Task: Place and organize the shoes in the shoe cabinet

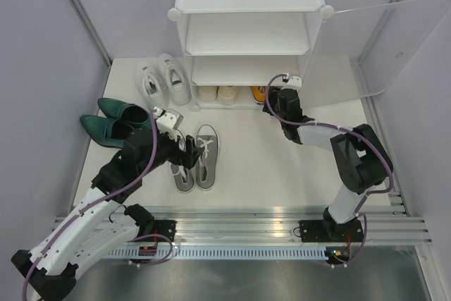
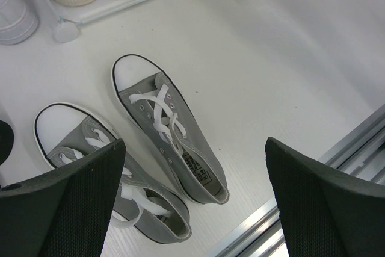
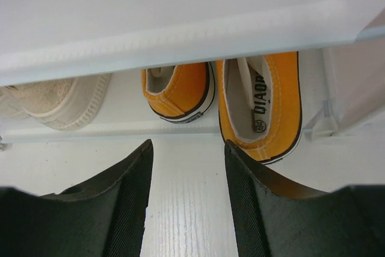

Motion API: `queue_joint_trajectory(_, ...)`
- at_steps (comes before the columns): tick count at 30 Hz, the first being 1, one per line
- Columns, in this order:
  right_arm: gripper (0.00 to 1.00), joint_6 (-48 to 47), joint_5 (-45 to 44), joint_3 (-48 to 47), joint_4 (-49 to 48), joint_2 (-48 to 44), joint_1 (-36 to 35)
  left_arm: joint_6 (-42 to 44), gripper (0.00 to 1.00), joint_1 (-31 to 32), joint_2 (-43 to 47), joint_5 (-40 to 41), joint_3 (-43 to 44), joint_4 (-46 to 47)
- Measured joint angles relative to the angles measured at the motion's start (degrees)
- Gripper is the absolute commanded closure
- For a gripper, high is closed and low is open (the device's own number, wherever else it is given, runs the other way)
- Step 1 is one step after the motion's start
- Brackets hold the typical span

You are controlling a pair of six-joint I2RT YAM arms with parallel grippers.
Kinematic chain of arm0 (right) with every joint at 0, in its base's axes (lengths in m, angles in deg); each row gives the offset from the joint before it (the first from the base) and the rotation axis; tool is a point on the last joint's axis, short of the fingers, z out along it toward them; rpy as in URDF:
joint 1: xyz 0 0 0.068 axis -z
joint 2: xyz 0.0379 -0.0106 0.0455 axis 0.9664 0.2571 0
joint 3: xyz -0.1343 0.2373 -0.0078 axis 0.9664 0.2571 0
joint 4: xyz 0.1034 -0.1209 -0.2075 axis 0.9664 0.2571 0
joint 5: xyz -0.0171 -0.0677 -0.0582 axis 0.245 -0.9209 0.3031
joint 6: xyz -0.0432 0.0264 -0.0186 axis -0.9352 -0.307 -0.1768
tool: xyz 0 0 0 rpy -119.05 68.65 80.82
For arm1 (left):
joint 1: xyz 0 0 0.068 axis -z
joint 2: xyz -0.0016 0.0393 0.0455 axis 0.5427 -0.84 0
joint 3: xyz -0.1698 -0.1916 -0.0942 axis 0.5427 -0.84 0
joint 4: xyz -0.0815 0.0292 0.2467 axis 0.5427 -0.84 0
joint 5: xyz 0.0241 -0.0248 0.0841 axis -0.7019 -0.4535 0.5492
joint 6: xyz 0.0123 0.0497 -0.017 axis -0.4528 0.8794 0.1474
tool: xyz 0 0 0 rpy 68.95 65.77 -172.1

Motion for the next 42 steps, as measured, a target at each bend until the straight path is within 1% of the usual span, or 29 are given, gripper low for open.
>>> queue_joint_trajectory(8,0.45,-2.27,1.49,-0.33,-5.55,5.18,-0.13,0.0,0.0,0.0,-0.59,0.02,0.0,0.0)
queue_joint_trajectory(12,0.42,-3.34,1.18,-1.25,-7.52,7.15,-0.13,0.0,0.0,0.0,-0.74,0.02,0.0,-0.02)
queue_joint_trajectory(22,0.42,-4.76,-0.44,-4.98,-11.23,12.74,-0.76,0.02,0.0,0.0,-0.83,0.02,0.0,-0.02)
queue_joint_trajectory(28,0.45,-4.96,-1.4,-5.14,-13.11,14.71,-1.03,0.02,0.0,0.0,-0.85,0.0,0.0,-0.02)
queue_joint_trajectory(32,0.55,-4.96,-0.98,-5.57,-13.75,15.58,-1.27,0.02,0.0,0.0,-0.85,0.0,0.0,-0.02)
queue_joint_trajectory(35,0.6,-4.96,-0.57,-5.84,-13.73,15.72,-1.31,0.02,0.0,0.0,-0.85,0.0,0.0,-0.02)
queue_joint_trajectory(42,0.63,-4.87,2.14,-6.71,-13.86,15.76,-1.57,0.02,0.0,0.0,-0.85,0.0,0.0,-0.02)
